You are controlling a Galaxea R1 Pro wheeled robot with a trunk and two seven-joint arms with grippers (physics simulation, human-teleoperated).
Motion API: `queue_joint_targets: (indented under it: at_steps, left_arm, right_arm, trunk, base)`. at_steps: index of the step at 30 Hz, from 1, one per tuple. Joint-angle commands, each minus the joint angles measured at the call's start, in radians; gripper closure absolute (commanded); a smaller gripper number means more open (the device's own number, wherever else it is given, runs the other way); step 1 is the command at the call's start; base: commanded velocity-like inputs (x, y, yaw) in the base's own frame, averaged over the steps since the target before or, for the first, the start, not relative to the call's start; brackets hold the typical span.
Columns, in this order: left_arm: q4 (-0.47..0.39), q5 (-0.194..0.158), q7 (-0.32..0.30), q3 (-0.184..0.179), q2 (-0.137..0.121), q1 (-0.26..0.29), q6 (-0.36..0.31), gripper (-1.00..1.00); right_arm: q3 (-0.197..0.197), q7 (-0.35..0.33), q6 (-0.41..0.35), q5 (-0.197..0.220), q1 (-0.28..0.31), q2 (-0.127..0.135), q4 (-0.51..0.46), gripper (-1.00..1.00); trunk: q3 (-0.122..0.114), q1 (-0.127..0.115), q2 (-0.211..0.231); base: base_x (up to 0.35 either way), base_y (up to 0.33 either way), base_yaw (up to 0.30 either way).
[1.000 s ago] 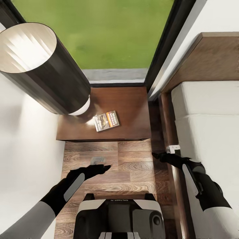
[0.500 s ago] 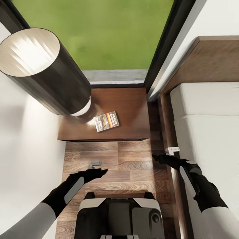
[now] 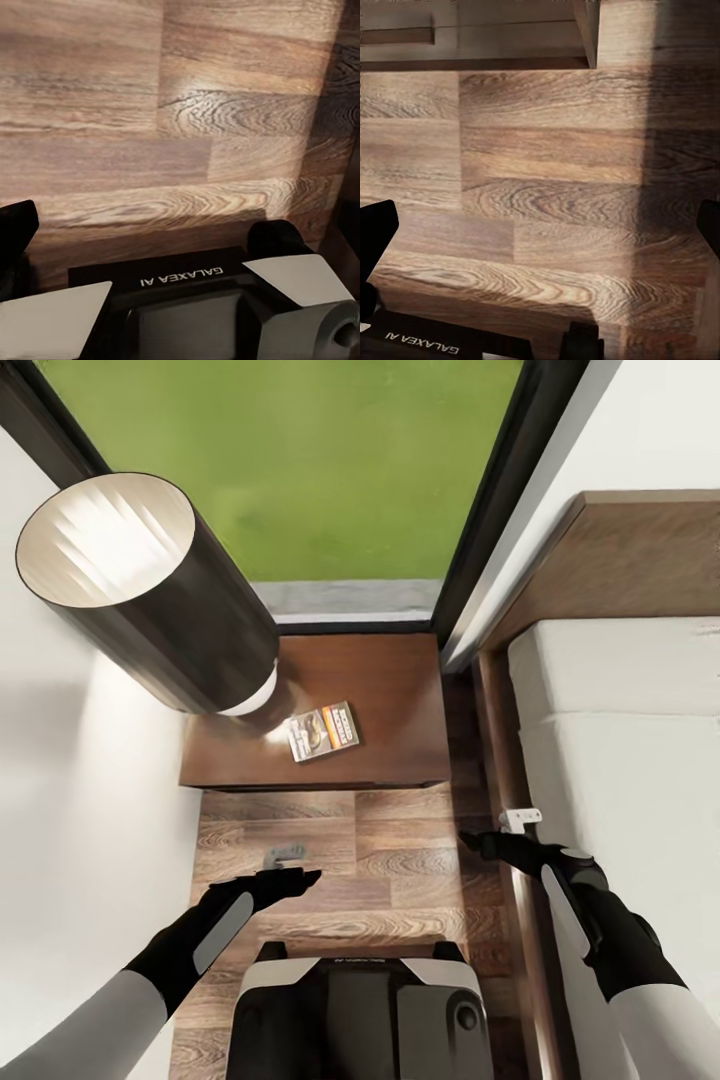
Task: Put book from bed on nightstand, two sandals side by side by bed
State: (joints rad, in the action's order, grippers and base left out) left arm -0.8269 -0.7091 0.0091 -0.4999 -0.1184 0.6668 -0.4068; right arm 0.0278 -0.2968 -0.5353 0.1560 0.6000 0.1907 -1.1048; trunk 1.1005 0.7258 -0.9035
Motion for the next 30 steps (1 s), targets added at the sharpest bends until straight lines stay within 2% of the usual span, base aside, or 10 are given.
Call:
queue_joint_targets:
  at_steps: [1, 4, 18, 25, 30]
  left_arm:
    - [-0.003, -0.004, 0.010, -0.002, -0.004, 0.000, -0.002, -1.00]
    - [0.001, -0.006, 0.036, 0.000, -0.011, 0.000, -0.003, -1.00]
    - [0.014, -0.009, 0.045, 0.006, -0.013, 0.000, -0.001, -1.00]
    - [0.027, -0.009, 0.082, 0.008, -0.016, 0.000, 0.000, -1.00]
    - [0.044, -0.009, 0.087, 0.009, -0.016, 0.000, 0.010, -1.00]
  right_arm:
    - [0.001, 0.003, -0.007, 0.009, 0.000, 0.001, 0.000, -1.00]
    - [0.000, 0.009, -0.006, 0.009, 0.000, 0.006, 0.003, -1.00]
    - [0.004, 0.011, 0.051, 0.009, 0.000, -0.002, 0.040, -1.00]
    - [0.005, 0.011, 0.060, 0.007, 0.000, -0.002, 0.070, -1.00]
    - [0.004, 0.012, 0.109, 0.008, 0.001, -0.002, 0.096, -1.00]
  trunk:
    - [-0.004, -0.004, 0.007]
    - [-0.019, -0.015, 0.028]
    - [-0.085, -0.069, 0.126]
    - [-0.119, -0.096, 0.175]
    - [-0.140, -0.115, 0.210]
  base:
    - [0.000, 0.000, 0.000]
    - [0.000, 0.000, 0.000]
    - [0.000, 0.000, 0.000]
    - [0.000, 0.000, 0.000]
    - [0.000, 0.000, 0.000]
